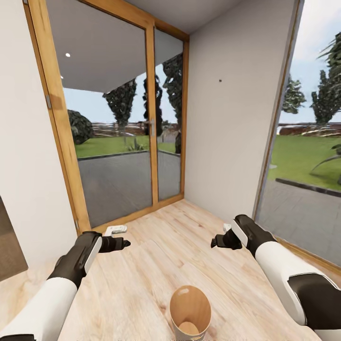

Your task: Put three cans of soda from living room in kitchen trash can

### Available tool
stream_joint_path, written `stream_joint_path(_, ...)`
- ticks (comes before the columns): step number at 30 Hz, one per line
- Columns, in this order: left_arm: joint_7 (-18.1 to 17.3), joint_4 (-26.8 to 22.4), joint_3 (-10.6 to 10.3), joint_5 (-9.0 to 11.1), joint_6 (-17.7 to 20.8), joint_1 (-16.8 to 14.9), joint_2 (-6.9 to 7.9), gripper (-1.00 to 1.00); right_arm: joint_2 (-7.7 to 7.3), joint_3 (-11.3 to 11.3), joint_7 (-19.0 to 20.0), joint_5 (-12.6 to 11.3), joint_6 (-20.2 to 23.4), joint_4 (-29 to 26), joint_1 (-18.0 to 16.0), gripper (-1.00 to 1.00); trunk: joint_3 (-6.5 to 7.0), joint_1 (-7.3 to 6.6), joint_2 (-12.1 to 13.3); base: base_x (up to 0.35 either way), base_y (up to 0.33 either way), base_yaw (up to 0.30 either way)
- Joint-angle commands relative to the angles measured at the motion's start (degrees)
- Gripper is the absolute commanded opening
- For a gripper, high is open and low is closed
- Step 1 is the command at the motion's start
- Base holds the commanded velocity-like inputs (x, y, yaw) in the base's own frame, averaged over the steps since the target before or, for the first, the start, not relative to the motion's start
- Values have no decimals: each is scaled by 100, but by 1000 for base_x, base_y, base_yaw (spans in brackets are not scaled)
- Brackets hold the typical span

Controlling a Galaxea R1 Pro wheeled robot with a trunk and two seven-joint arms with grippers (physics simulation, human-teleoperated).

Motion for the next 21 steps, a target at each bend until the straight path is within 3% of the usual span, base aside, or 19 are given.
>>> stream_joint_path(1, 0, 0, 0, 1, -2, -1, -1, 100, 0, -1, 0, -1, 0, 0, 0, 100, -18, 23, -42, 0, 0, 0)
stream_joint_path(21, -9, -2, -6, 8, -20, -2, -1, 100, 0, -9, 13, -3, 0, -4, 0, 100, -378, 462, -844, 0, 0, 0)
